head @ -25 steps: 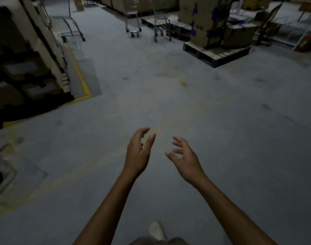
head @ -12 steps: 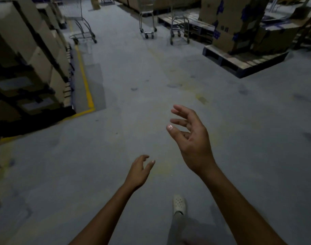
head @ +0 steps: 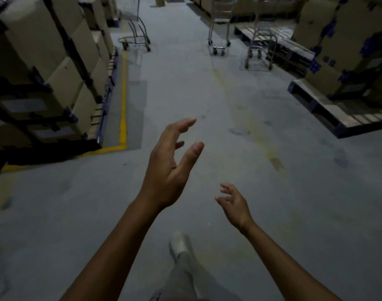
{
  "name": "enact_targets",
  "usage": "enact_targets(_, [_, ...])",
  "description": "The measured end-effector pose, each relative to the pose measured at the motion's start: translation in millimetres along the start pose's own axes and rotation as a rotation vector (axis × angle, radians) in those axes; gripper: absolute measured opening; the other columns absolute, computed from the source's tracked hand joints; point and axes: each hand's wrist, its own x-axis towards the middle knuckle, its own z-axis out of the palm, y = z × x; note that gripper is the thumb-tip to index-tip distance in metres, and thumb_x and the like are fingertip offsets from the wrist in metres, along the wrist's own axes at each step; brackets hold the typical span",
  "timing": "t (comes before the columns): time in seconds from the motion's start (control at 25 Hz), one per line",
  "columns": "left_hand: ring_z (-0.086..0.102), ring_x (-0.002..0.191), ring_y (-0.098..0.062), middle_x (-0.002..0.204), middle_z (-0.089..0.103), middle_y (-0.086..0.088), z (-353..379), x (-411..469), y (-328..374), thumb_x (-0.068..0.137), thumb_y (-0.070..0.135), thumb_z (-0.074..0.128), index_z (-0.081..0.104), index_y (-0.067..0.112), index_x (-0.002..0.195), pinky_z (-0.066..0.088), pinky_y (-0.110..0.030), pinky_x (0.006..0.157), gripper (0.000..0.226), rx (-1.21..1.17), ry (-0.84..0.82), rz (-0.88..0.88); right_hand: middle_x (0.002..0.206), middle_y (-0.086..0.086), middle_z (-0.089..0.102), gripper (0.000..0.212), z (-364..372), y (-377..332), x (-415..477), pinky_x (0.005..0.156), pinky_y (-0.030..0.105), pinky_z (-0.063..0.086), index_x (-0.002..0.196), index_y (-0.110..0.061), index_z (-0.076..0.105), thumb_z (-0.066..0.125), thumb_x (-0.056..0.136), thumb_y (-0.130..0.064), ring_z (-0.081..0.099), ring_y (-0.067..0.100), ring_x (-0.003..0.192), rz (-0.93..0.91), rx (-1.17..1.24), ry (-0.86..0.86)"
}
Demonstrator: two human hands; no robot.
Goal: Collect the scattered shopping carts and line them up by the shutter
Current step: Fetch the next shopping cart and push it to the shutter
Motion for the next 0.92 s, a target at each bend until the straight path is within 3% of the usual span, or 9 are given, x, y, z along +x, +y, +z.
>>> enact_targets(0.16, [0.050, 0.123, -0.005, 0.131, 0.053, 0.007, 7.8, 124.4, -125.6, 0.091, 0.048, 0.048, 0.049, 0.025, 0.131, 0.047, -0.026, 0.094, 0.046, 0.016, 0.077, -0.090, 0.129, 0.007, 0.059, 0.041, 24.6, -31.9, 162.2, 0.082, 0.029, 0.048, 0.130, -0.018, 0.053, 0.065, 0.091, -0.021, 0.060, 0.018, 0.099, -0.013, -0.045, -0.022])
enact_targets(0.32, [0.054, 0.114, -0.007, 0.124, 0.056, 0.006, 16.4, 243.5, -269.5, 0.083, 0.060, 0.050, 0.050, 0.028, 0.126, 0.049, -0.035, 0.093, 0.054, 0.037, 0.083, -0.341, 0.127, 0.001, 0.059, 0.042, 38.2, -139.6, 309.4, 0.086, 0.029, 0.051, 0.130, -0.022, 0.053, 0.066, 0.090, -0.022, 0.061, 0.014, 0.102, -0.131, 0.022, 0.002])
enact_targets(0.4, [0.056, 0.111, -0.012, 0.121, 0.057, 0.004, 20.0, 291.4, -330.3, 0.080, 0.066, 0.049, 0.050, 0.029, 0.123, 0.049, -0.038, 0.095, 0.058, 0.067, 0.052, -0.465, 0.123, -0.006, 0.058, 0.043, 32.6, -208.5, 364.8, 0.086, 0.025, 0.051, 0.130, -0.024, 0.052, 0.066, 0.090, -0.025, 0.060, 0.008, 0.101, -0.242, 0.045, 0.018])
enact_targets(0.52, [0.055, 0.115, -0.018, 0.127, 0.056, -0.002, 29.0, 351.5, -414.0, 0.087, 0.059, 0.054, 0.050, 0.022, 0.128, 0.047, -0.035, 0.096, 0.056, 0.142, -0.050, -0.622, 0.121, -0.014, 0.056, 0.043, 14.2, -298.4, 437.7, 0.077, 0.011, 0.049, 0.131, -0.028, 0.051, 0.065, 0.091, -0.028, 0.058, -0.001, 0.103, -0.391, 0.125, 0.011])
enact_targets(0.64, [0.053, 0.116, -0.019, 0.132, 0.053, -0.008, 44.8, 405.9, -497.6, 0.091, 0.052, 0.053, 0.049, 0.019, 0.131, 0.046, -0.036, 0.097, 0.052, 0.207, -0.139, -0.759, 0.123, -0.012, 0.058, 0.041, -5.5, -351.3, 523.5, 0.080, 0.016, 0.053, 0.130, -0.028, 0.052, 0.064, 0.091, -0.027, 0.060, 0.003, 0.106, -0.530, 0.238, 0.021])
enact_targets(0.76, [0.052, 0.119, -0.021, 0.135, 0.051, -0.010, 67.8, 480.3, -571.2, 0.092, 0.053, 0.052, 0.047, 0.018, 0.133, 0.045, -0.038, 0.098, 0.054, 0.249, -0.154, -0.802, 0.124, -0.011, 0.059, 0.039, -20.7, -371.2, 635.1, 0.080, 0.020, 0.055, 0.129, -0.028, 0.052, 0.063, 0.091, -0.026, 0.060, 0.005, 0.106, -0.600, 0.271, 0.029])
enact_targets(0.92, [0.052, 0.120, -0.021, 0.133, 0.052, -0.005, 90.1, 645.0, -623.0, 0.092, 0.050, 0.053, 0.049, 0.020, 0.131, 0.045, -0.035, 0.096, 0.049, 0.234, -0.030, -0.738, 0.119, -0.011, 0.059, 0.039, -36.5, -384.6, 813.2, 0.076, 0.012, 0.050, 0.129, -0.026, 0.053, 0.064, 0.091, -0.022, 0.060, 0.002, 0.100, -0.510, 0.243, 0.000])
